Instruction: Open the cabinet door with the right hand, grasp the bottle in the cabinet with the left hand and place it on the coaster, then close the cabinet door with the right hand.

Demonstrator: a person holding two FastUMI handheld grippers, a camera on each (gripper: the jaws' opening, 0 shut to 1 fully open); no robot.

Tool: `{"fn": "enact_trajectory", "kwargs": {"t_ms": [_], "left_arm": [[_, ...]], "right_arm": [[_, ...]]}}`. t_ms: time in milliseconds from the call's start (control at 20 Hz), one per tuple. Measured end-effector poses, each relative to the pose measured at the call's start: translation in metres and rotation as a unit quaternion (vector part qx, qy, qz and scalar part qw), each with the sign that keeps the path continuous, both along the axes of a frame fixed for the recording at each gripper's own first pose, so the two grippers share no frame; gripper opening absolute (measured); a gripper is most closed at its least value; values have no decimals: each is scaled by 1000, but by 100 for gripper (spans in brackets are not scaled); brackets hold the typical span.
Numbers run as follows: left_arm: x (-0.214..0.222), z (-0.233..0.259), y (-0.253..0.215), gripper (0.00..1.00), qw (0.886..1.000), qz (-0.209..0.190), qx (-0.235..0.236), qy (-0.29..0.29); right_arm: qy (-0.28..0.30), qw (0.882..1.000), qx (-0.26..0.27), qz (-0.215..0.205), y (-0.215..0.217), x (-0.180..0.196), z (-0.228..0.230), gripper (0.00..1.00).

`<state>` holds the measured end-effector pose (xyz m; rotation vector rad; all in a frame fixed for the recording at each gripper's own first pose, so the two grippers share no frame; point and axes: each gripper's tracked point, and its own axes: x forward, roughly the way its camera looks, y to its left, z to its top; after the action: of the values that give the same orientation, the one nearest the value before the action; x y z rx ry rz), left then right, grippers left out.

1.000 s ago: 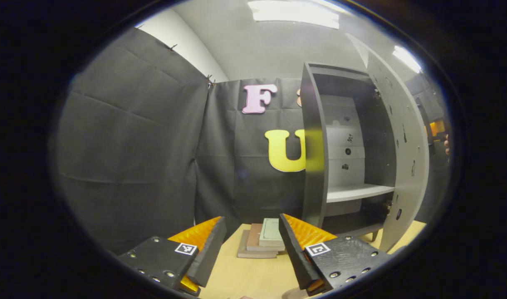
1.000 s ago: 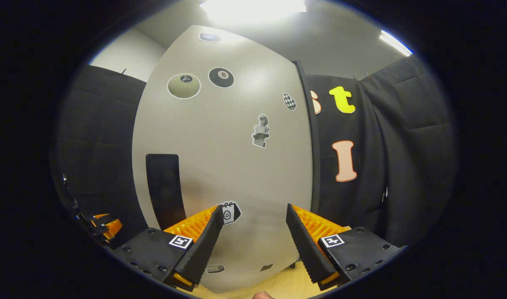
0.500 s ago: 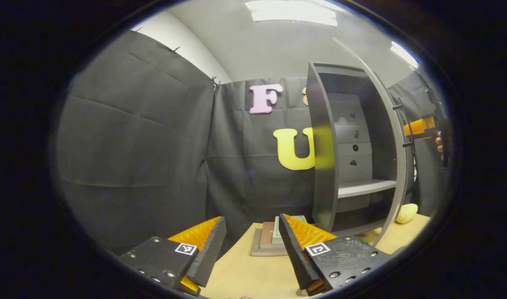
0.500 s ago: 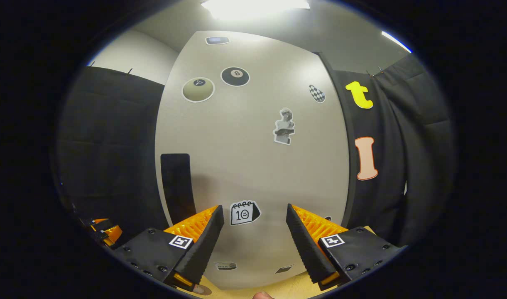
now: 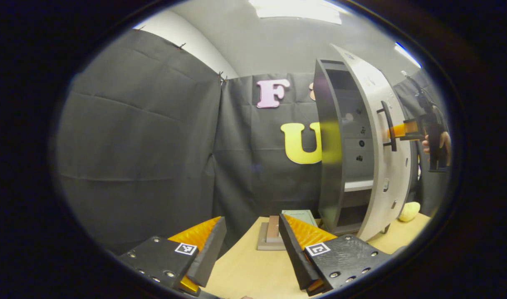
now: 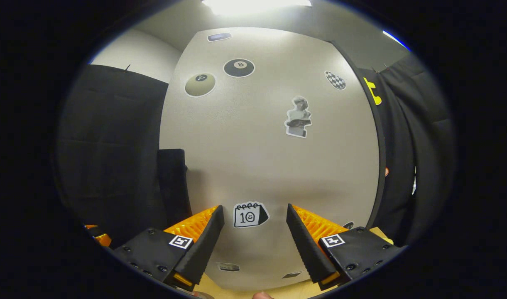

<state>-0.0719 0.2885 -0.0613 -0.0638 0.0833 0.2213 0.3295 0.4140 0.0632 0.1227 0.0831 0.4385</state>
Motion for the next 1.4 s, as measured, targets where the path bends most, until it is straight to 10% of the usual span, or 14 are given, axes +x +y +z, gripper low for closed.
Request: {"fn": "enact_trajectory", "kwargs": {"t_ms": [400,1400], "left_arm": [[-1,12,-49,76,1000,-6,6,12],[-10,94,-280,76,995,-90,28,-23]], "right_arm": [[5,1000,5,16,-10,6,-1,98],[-29,997,-55,-54,-277,-137,-13,96]]}}
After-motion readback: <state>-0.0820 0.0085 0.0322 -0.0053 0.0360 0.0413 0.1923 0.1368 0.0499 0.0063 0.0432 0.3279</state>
